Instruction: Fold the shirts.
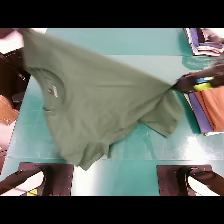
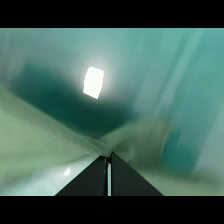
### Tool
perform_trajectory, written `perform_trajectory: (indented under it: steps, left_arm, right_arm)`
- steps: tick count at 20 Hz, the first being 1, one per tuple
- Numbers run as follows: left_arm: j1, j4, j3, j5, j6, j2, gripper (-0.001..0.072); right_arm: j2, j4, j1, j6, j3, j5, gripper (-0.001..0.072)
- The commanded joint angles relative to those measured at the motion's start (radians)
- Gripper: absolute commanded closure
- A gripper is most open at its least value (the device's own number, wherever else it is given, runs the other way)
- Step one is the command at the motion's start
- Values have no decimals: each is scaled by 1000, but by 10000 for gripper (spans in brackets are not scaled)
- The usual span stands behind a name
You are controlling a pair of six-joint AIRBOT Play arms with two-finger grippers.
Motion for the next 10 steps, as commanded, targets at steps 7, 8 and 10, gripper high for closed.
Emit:
perform_trajectory:
  steps: [7, 8, 10]
  left_arm:
    - [0, 39, -190, 220, 58, -475, 683]
    - [0, 39, -190, 231, 58, -479, 683]
    - [0, 40, -189, 229, 58, -475, 473]
  right_arm:
    - [-488, 6, 34, -26, 116, -205, 698]
    - [-515, 6, 34, -26, 155, -197, 697]
    - [-556, 7, 34, -27, 231, -157, 551]
